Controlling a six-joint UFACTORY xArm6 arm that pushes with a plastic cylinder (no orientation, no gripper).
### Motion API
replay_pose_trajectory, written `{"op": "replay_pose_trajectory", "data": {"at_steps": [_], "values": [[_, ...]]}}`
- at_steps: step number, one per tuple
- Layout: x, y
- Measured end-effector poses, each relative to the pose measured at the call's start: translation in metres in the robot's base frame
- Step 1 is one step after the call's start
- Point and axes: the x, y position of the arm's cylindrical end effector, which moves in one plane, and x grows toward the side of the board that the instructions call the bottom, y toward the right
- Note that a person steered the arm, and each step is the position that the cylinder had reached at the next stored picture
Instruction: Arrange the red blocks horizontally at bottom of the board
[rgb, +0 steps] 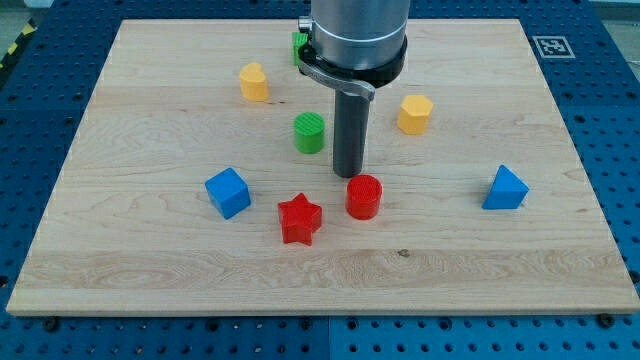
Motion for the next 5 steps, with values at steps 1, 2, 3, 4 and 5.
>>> {"op": "replay_pose_trajectory", "data": {"at_steps": [1, 2, 3, 4, 5], "values": [[0.014, 0.008], [0.027, 0.017], [0.029, 0.019], [0.029, 0.013], [0.029, -0.017]]}}
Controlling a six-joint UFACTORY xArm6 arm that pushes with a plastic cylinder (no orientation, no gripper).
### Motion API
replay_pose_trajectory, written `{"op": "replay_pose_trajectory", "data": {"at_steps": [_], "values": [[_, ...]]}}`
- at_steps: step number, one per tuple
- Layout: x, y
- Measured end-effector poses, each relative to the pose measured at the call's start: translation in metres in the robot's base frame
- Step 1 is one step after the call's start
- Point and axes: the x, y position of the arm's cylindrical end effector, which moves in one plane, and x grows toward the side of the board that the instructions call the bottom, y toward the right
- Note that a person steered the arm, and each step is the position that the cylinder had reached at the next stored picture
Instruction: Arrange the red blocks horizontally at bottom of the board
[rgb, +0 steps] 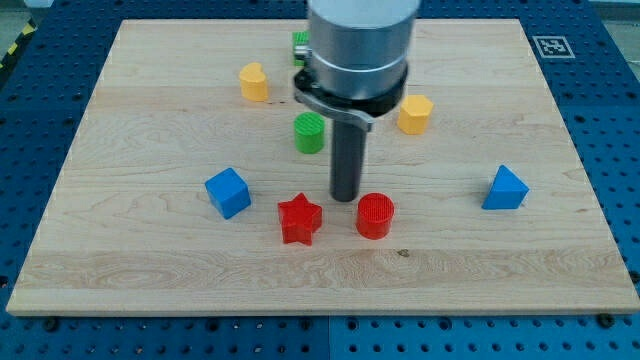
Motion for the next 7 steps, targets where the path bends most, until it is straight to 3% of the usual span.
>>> {"op": "replay_pose_trajectory", "data": {"at_steps": [4, 7], "values": [[0.007, -0.082], [0.041, -0.07]]}}
